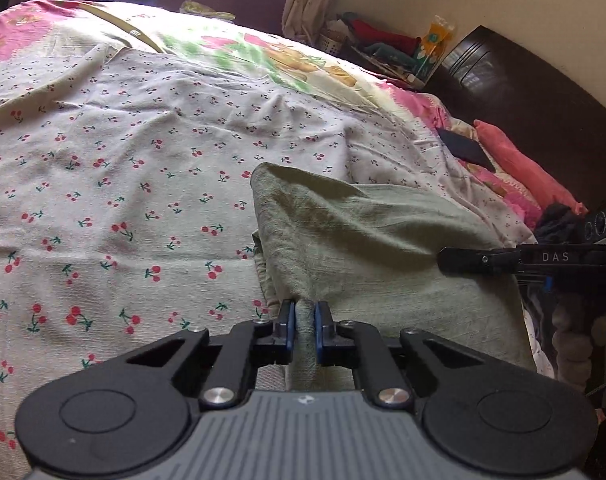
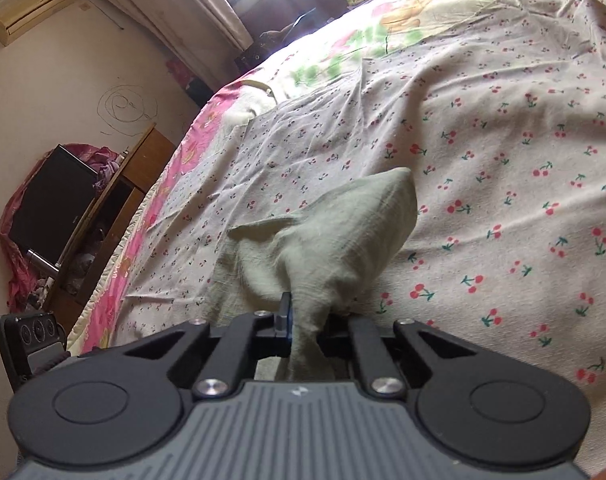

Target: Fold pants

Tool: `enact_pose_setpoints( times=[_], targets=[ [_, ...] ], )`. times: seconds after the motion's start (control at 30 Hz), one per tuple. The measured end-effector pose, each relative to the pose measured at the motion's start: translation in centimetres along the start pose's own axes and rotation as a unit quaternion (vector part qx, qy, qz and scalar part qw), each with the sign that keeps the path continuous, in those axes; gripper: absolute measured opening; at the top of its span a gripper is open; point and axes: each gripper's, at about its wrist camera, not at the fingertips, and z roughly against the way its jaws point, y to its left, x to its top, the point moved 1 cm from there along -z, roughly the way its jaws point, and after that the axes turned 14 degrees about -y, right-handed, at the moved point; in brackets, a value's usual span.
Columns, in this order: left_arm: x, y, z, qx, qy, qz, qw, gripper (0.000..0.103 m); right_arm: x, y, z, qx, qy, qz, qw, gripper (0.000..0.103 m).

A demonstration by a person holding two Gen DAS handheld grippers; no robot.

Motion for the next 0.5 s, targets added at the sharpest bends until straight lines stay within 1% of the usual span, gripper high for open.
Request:
enact_pose_setpoints(
  times=[0.03, 0.07, 0.1, 0.13, 0.17, 0.2, 0.23, 0.27, 0.3, 0.33, 0.37, 0.4, 0.43, 0.5],
  targets=[
    [-0.4, -0.4, -1.0, 0.013, 0.008, -0.017, 0.9997, 0.029, 0.2, -0.3, 0.2, -0.025, -0.003, 0.023, 0.999, 0.010],
    [-1.0, -0.6, -2.1, 0.036, 0.019, -0.042, 0.9983, 0.034, 0.1, -0.8, 0.1, -0.050, -0.001, 0.035, 0.998, 0.019],
    [-1.8, -0.7, -3.2, 0.070, 0.035, -0.070, 0.9945, 0.034, -0.2, -1.6, -0.2, -0.078, 0.012, 0.036, 0.996, 0.023],
    [-2.3, -0.8, -3.3, 0.083, 0.038, -0.083, 0.9924, 0.034, -0.6, -2.3, -0.6, -0.100, 0.029, 0.034, 0.994, 0.028],
    [-2.4, -1.1, -2.8, 0.083, 0.033, -0.087, 0.9922, 0.034, -1.0, -2.6, -0.5, -0.123, 0.034, 0.035, 0.991, 0.029],
    [-2.3, -1.5, -1.9, 0.082, 0.026, -0.095, 0.9918, 0.034, -1.3, -2.6, 0.4, -0.129, 0.020, 0.037, 0.991, 0.029],
    [-2.2, -1.9, -0.9, 0.087, 0.013, -0.108, 0.9902, 0.035, -1.3, -2.3, 1.7, -0.127, -0.003, 0.043, 0.991, 0.028],
    [-1.9, -2.4, -0.2, 0.096, -0.001, -0.126, 0.9873, 0.036, -1.2, -1.7, 2.8, -0.136, -0.028, 0.056, 0.989, 0.028],
    [-1.5, -3.0, 0.4, 0.103, -0.014, -0.147, 0.9837, 0.037, -1.1, -1.2, 3.7, -0.152, -0.050, 0.073, 0.985, 0.029],
    [-1.2, -3.5, 0.8, 0.107, -0.028, -0.160, 0.9809, 0.037, -0.9, -0.1, 4.9, -0.173, -0.086, 0.105, 0.975, 0.029],
    [-0.8, -3.9, 0.9, 0.106, -0.040, -0.166, 0.9795, 0.038, -0.9, 0.8, 5.4, -0.176, -0.108, 0.129, 0.970, 0.029],
    [-0.2, -4.4, 0.9, 0.102, -0.054, -0.169, 0.9788, 0.039, -0.8, 1.9, 5.4, -0.165, -0.127, 0.152, 0.966, 0.029],
    [0.5, -5.0, 0.2, 0.096, -0.069, -0.169, 0.9785, 0.042, -0.7, 2.7, 5.0, -0.150, -0.137, 0.161, 0.966, 0.029],
    [1.5, -5.8, -1.7, 0.093, -0.091, -0.162, 0.9782, 0.044, -0.7, 3.2, 3.4, -0.132, -0.137, 0.156, 0.969, 0.029]
  ],
)
